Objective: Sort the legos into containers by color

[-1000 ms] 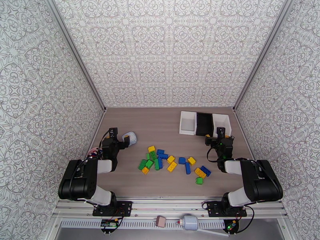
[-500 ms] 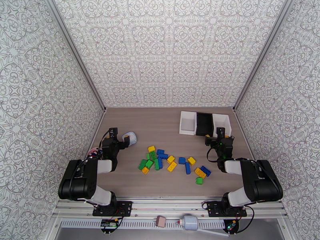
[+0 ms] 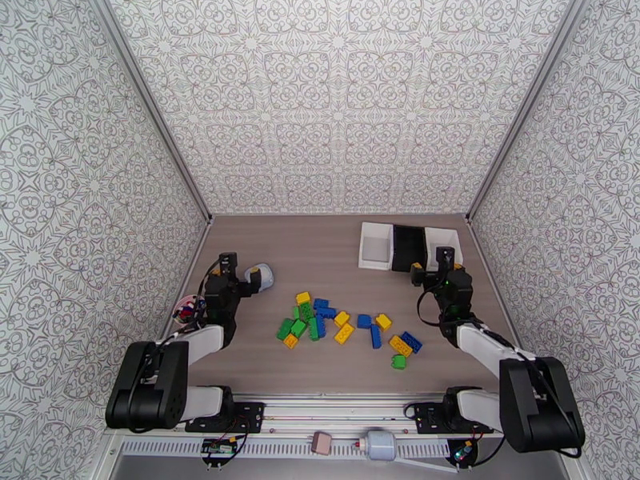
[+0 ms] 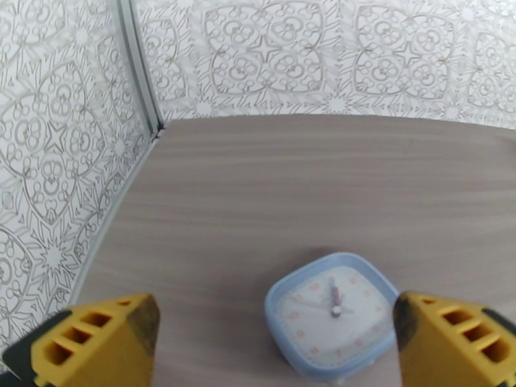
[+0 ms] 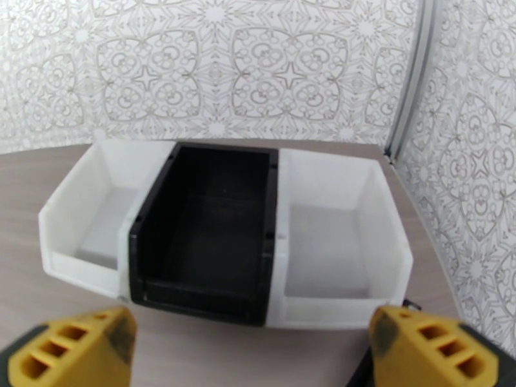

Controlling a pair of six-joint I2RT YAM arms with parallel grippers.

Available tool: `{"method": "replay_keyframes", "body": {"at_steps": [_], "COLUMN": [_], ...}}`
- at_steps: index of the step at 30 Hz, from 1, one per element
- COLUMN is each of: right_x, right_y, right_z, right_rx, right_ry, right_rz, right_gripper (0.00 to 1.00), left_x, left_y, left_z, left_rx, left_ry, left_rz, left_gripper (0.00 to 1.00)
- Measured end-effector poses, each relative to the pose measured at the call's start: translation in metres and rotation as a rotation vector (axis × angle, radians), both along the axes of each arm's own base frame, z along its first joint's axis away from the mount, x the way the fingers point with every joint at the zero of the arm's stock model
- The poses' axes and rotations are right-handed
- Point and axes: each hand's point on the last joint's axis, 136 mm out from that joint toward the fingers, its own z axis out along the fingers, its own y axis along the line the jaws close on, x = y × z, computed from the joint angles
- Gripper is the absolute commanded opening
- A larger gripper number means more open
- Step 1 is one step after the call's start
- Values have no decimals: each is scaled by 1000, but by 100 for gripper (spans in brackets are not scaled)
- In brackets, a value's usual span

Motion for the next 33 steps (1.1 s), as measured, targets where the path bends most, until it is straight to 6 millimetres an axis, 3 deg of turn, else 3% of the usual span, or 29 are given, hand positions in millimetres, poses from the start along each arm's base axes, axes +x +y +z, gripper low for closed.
{"method": "replay_keyframes", "body": {"at_steps": [6,13,18,23,28,33], "right_x": [-12,-42,-73,-91,-104,-117], "right_y": [14,47,88,119,131,129], "right_z": [14,-7,-24,-32,-64,-95], "right_rx": [85,170,145,66,-37,-96], "right_ry": [61,267,463,617,793,930], "right_rz": [-9,21,130,230,284,304], "right_gripper": [100,100,100,100,99,93], "left_x": [-19,-55,-97,-143,-171,-182], "left_y": [-49,-125,-181,-224,-245,-255], "left_z": [36,38,40,36,14,-3], "left_rx": [32,79,65,56,60,67], "left_ry": [-76,-46,-31,-17,32,72], "left_rz": [-136,-425,-666,-878,-996,-1047], "left_gripper": [100,100,100,100,100,100]}}
